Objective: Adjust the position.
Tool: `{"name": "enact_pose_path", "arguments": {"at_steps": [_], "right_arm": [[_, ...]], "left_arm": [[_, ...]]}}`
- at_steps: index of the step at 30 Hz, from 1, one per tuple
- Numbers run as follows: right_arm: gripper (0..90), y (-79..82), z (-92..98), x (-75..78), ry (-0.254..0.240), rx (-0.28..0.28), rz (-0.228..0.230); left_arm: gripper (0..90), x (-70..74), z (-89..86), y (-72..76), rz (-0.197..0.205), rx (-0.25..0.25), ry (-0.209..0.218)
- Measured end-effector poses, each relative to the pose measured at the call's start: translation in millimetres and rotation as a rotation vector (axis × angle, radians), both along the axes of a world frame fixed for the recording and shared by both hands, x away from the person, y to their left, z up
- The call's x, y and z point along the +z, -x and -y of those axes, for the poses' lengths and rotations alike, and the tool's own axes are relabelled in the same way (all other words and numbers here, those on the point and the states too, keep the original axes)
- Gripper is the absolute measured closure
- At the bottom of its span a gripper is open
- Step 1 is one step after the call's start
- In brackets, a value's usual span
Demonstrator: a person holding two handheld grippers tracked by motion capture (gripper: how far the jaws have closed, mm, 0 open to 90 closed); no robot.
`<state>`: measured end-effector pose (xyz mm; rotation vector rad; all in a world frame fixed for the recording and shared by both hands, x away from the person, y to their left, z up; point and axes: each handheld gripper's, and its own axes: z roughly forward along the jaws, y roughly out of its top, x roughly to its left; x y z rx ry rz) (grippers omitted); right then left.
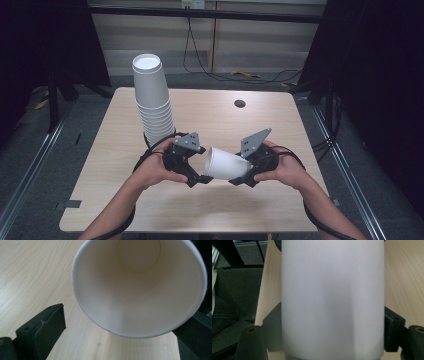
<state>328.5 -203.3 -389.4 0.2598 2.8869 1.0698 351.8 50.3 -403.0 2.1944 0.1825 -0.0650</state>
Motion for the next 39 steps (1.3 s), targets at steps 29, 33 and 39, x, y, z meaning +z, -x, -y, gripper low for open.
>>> {"name": "enact_pose_path", "arguments": {"at_steps": [29, 33, 39], "right_arm": [[24.7, -2.3, -7.6, -0.8, -0.04, 0.012, -0.011], [24.7, -3.1, -7.2, -2.4, -0.051, 0.014, -0.007], [24.8, -2.3, -7.1, -4.2, -0.049, 0.004, -0.006]], "left_arm": [[7.0, 5.0, 1.2, -1.2, -0.045, -0.011, 0.101], [8.4, 5.6, -0.2, -1.3, -0.041, -0.014, 0.106], [10.3, 10.4, 1.5, 0.0, -0.021, -0.011, 0.088]]}}
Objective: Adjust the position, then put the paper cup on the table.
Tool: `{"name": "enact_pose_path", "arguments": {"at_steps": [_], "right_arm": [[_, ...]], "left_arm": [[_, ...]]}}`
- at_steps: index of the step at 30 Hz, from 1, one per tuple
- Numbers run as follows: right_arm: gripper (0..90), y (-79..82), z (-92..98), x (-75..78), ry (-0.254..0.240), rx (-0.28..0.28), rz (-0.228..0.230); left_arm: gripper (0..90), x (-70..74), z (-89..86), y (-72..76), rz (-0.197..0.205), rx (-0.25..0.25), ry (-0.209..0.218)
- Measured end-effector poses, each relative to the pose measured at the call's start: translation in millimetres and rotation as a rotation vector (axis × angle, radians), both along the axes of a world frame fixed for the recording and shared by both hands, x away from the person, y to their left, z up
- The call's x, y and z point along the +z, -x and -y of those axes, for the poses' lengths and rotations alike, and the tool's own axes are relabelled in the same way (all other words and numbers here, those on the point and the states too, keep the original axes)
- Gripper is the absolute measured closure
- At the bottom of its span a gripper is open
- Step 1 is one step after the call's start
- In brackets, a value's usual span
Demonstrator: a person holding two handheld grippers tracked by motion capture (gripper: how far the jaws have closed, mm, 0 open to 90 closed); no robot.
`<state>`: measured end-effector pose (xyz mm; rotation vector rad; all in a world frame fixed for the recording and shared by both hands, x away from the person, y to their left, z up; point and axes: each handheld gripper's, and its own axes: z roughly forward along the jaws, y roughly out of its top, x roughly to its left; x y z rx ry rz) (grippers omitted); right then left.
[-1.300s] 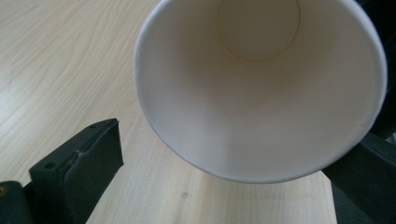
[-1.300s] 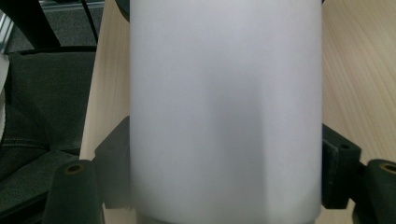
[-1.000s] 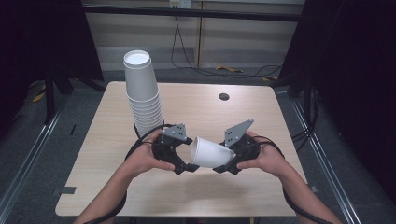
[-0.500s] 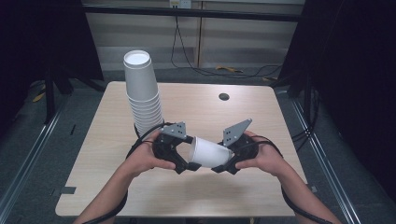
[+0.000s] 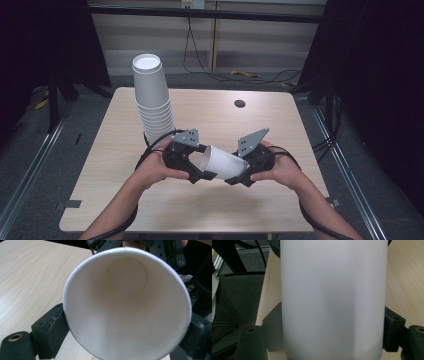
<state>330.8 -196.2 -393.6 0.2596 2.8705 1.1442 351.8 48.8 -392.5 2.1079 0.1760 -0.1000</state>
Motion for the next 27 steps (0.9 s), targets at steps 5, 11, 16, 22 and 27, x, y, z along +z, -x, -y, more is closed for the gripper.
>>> {"name": "enact_pose_path", "arguments": {"at_steps": [5, 11, 16, 22, 27], "right_arm": [[24.7, 0.0, 0.1, -3.4, -0.004, 0.002, -0.003], [23.4, 0.6, 0.0, -6.7, 0.008, -0.007, -0.002], [13.4, 1.2, 3.2, -13.1, 0.042, -0.037, -0.008], [12.9, 0.2, 14.2, -20.7, 0.043, -0.103, -0.006], [12.8, -1.1, 23.0, -27.4, 0.05, -0.148, -0.014]], "left_arm": [[11.5, 2.7, 1.8, 0.4, 0.006, -0.004, -0.026], [13.3, 5.4, 4.1, 0.8, 0.017, -0.013, -0.076], [13.3, 8.4, 0.4, -1.7, 0.036, 0.019, -0.121], [13.0, 11.6, -3.7, -3.3, 0.044, 0.046, -0.166], [13.0, 12.0, -3.4, -5.6, 0.04, 0.071, -0.237]]}}
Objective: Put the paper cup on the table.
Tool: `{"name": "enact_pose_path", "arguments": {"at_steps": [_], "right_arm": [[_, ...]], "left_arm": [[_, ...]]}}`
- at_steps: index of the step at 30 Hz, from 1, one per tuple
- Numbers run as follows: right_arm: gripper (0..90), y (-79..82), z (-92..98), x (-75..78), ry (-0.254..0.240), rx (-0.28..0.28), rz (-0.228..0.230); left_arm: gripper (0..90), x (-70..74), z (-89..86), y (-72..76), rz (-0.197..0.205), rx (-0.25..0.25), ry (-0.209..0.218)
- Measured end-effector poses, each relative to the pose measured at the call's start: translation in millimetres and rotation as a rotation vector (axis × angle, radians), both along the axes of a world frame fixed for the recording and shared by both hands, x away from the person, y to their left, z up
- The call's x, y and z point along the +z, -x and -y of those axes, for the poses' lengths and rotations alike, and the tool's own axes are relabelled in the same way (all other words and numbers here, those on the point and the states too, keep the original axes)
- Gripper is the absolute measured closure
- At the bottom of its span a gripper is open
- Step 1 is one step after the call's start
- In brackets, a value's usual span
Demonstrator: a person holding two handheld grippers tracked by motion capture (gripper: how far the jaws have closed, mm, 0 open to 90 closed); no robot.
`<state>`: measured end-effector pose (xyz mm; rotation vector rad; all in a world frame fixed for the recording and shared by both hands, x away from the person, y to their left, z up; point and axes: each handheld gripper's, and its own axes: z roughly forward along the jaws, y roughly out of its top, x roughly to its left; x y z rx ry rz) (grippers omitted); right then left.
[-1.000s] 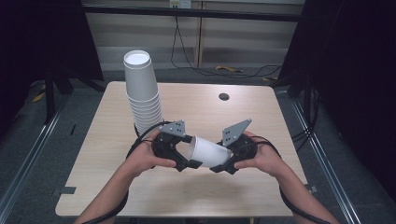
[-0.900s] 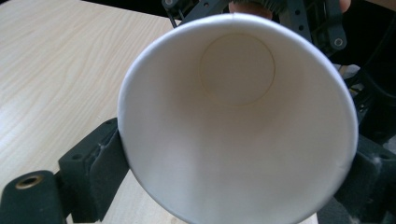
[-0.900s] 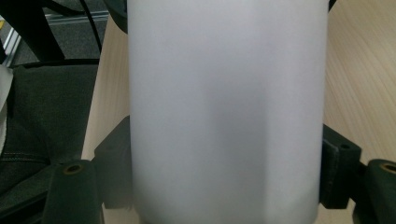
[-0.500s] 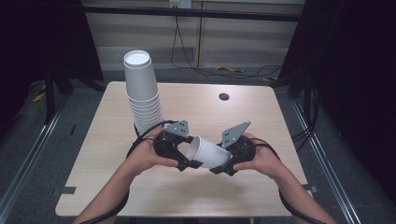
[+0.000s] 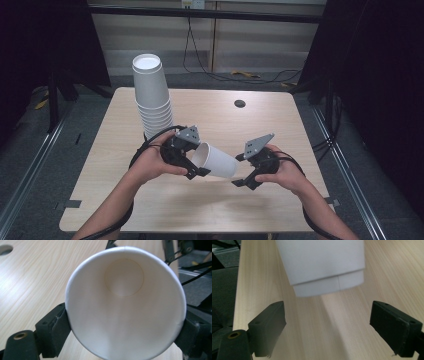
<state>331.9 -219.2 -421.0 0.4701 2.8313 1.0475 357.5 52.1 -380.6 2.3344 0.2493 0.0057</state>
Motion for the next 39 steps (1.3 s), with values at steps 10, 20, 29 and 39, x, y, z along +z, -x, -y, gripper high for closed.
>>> {"name": "enact_pose_path", "arguments": {"at_steps": [10, 20, 29, 39], "right_arm": [[12.9, -1.6, 19.2, -15.4, -0.002, -0.089, 0.002], [13.1, 3.2, 39.0, -39.2, 0.016, -0.179, 0.02], [13.1, 7.0, 50.5, -58.0, 0.028, -0.233, 0.021], [12.8, 10.2, 63.5, -74.2, 0.017, -0.299, 0.03]], "left_arm": [[12.5, -1.1, 5.6, 1.1, -0.007, 0.033, -0.097], [12.2, -2.5, 13.0, -2.0, -0.014, 0.05, -0.199], [11.7, -7.3, 16.9, -5.3, -0.035, 0.053, -0.223], [10.9, -12.1, 23.7, -8.3, -0.036, 0.055, -0.267]]}}
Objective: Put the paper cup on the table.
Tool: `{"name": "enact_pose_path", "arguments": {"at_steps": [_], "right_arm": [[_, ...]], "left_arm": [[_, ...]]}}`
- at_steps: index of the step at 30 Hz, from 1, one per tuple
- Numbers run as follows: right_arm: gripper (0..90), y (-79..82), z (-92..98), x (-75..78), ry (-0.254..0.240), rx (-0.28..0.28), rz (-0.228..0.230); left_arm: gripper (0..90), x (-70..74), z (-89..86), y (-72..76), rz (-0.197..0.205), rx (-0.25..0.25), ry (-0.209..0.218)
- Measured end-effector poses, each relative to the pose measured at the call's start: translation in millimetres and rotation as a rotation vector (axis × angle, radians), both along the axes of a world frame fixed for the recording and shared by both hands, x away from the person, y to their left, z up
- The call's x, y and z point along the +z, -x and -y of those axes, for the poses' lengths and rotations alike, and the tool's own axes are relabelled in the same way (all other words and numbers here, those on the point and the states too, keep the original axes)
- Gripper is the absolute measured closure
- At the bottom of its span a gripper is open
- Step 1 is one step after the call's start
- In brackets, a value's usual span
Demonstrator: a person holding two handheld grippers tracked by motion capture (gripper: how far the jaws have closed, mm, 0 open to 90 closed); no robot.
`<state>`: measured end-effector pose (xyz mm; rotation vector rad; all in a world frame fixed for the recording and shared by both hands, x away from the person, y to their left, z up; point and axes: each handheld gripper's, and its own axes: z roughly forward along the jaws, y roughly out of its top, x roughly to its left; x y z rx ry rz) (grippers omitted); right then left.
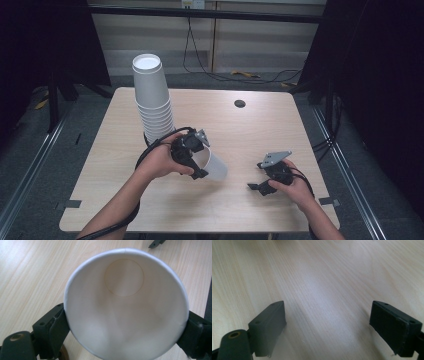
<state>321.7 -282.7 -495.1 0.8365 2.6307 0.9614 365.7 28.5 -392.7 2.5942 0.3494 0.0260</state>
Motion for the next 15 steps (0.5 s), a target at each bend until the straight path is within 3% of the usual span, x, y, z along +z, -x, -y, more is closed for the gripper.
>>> {"name": "enact_pose_path", "arguments": {"at_steps": [8, 15], "right_arm": [[12.3, 4.8, 8.3, -7.4, -0.079, -0.032, 0.024], [12.0, 4.9, 8.5, -8.0, -0.081, -0.033, 0.028]], "left_arm": [[9.8, -3.7, 6.9, -0.4, 0.008, -0.007, -0.023], [8.3, -8.9, 10.7, 1.0, 0.012, -0.034, -0.014]]}}
